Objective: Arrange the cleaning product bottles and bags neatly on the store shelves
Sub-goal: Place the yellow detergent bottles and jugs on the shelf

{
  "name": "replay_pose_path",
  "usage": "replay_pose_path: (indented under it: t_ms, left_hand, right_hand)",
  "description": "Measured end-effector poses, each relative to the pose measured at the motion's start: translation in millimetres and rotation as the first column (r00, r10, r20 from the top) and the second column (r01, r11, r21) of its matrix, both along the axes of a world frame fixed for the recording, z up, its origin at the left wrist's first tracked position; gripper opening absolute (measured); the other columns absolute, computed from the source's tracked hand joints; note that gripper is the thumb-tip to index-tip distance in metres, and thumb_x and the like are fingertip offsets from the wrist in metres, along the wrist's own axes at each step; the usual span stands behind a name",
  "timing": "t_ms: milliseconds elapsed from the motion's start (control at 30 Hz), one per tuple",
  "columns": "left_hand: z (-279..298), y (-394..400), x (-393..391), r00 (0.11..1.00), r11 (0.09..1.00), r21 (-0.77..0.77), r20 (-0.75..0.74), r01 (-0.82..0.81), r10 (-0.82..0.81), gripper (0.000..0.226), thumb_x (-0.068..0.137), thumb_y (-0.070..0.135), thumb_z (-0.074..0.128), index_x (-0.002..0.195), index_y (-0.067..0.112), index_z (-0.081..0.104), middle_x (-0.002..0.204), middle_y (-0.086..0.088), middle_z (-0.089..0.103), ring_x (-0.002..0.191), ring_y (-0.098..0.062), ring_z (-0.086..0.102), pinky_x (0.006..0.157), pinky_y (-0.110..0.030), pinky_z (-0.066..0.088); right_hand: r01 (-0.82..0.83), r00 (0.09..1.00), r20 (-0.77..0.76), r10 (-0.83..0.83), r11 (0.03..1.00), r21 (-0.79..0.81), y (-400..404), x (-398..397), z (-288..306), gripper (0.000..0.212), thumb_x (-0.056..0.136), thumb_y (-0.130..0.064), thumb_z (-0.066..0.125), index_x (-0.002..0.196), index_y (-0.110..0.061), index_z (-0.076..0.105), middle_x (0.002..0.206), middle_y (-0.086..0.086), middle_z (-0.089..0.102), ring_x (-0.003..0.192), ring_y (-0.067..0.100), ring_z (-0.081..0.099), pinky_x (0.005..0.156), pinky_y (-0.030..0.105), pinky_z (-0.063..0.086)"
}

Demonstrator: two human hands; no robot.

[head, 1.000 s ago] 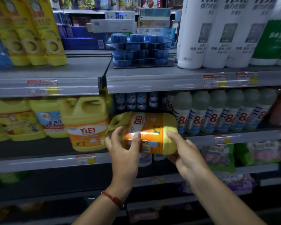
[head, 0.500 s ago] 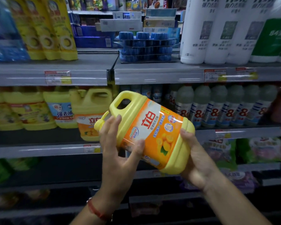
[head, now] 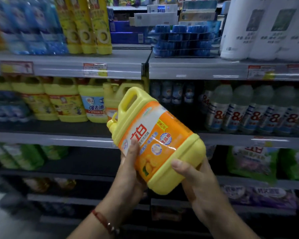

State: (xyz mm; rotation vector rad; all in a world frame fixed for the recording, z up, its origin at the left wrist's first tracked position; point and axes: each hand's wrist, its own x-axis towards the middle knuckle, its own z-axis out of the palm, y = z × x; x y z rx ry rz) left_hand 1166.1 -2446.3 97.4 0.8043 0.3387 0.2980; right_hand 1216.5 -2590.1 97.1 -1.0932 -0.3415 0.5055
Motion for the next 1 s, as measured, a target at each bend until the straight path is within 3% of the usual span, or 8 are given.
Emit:
replay_pose_path:
  t_ms: [200,333,433,533,600,700,867,1000]
  left_hand:
    - [-6.7,38.8,-10.9,0.997,0.999,-0.048,-0.074,0.002,-0.005,0.059,0.089,0.058,0.05,0.126,0.014,0.064,0.118,-0.02,0.072,0.099,-0.033,0.074,0.08,-0.052,0.061]
    - [-10.6,62.5,-9.7,0.989,0.998,0.052,-0.144,0.027,-0.019,0.066,0.085,0.058,0.058,0.137,0.019,0.055,0.125,-0.018,0.07,0.111,-0.039,0.069,0.089,-0.059,0.057]
    - [-15.7,82.2,-9.1,0.98,0.987,0.156,-0.191,-0.031,0.061,0.075,0.079,0.057,0.068,0.143,0.024,0.046,0.124,-0.014,0.071,0.109,-0.038,0.07,0.091,-0.063,0.055]
    - [-17.8,102.5,-10.4,0.958,0.97,0.231,-0.252,-0.078,0.137,0.085,0.067,0.056,0.075,0.138,0.025,0.04,0.119,-0.01,0.071,0.089,-0.029,0.077,0.071,-0.049,0.062]
    - [-20.2,117.2,-13.1,0.961,0.959,0.274,-0.242,-0.066,0.136,0.084,0.066,0.053,0.075,0.136,0.025,0.039,0.118,-0.01,0.07,0.085,-0.025,0.077,0.064,-0.043,0.062]
    - [-20.1,145.9,-20.0,0.973,0.953,0.304,-0.217,-0.01,0.08,0.078,0.072,0.046,0.077,0.138,0.026,0.039,0.12,-0.009,0.07,0.091,-0.026,0.077,0.07,-0.046,0.063]
    - [-20.4,197.6,-29.0,0.988,0.943,0.326,-0.15,0.074,-0.025,0.075,0.068,0.028,0.08,0.133,0.032,0.044,0.117,-0.008,0.074,0.101,-0.031,0.074,0.084,-0.053,0.06]
    - [-16.8,238.7,-31.9,0.972,0.874,0.427,-0.149,0.231,-0.183,0.075,0.062,0.041,0.09,0.125,0.045,0.05,0.113,0.0,0.076,0.103,-0.027,0.074,0.079,-0.048,0.06]
  right_hand:
    - [-0.085,0.955,0.22,0.199,0.894,-0.44,6.0,6.0,27.4,0.088,0.049,-0.083,0.072,0.122,-0.037,0.054,0.109,-0.018,0.073,0.1,0.002,0.07,0.088,0.032,0.055]
    - [-0.042,0.925,0.276,0.262,0.792,-0.609,40.0,23.6,43.7,0.098,0.057,-0.081,0.068,0.142,-0.045,0.034,0.128,-0.017,0.057,0.107,0.007,0.065,0.091,0.038,0.057]
    - [0.019,0.915,0.314,0.254,0.749,-0.662,63.2,29.4,34.8,0.092,0.068,-0.07,0.073,0.146,-0.04,0.036,0.135,-0.009,0.054,0.113,0.014,0.063,0.097,0.044,0.055]
    - [0.038,0.942,0.275,0.192,0.754,-0.656,79.0,31.4,19.7,0.1,0.06,-0.07,0.075,0.149,-0.036,0.043,0.136,-0.003,0.055,0.11,0.016,0.066,0.092,0.042,0.059]
    - [0.026,0.967,0.223,0.125,0.82,-0.572,88.4,28.2,11.3,0.085,0.072,-0.052,0.083,0.147,-0.031,0.049,0.127,-0.002,0.065,0.1,0.015,0.073,0.084,0.036,0.062]
    - [0.049,0.991,0.135,0.017,0.88,-0.472,109.3,19.1,5.3,0.068,0.078,-0.029,0.084,0.14,-0.025,0.056,0.112,-0.003,0.075,0.089,0.013,0.076,0.071,0.027,0.061]
    - [0.132,0.99,0.004,-0.14,0.923,-0.362,153.3,9.8,3.4,0.064,0.076,-0.026,0.085,0.135,-0.02,0.06,0.114,0.004,0.075,0.093,0.02,0.077,0.069,0.031,0.061]
    - [0.277,0.957,-0.001,-0.291,0.912,-0.304,185.4,-1.1,7.2,0.056,0.075,-0.02,0.086,0.124,-0.019,0.059,0.115,0.007,0.072,0.09,0.019,0.076,0.067,0.03,0.06]
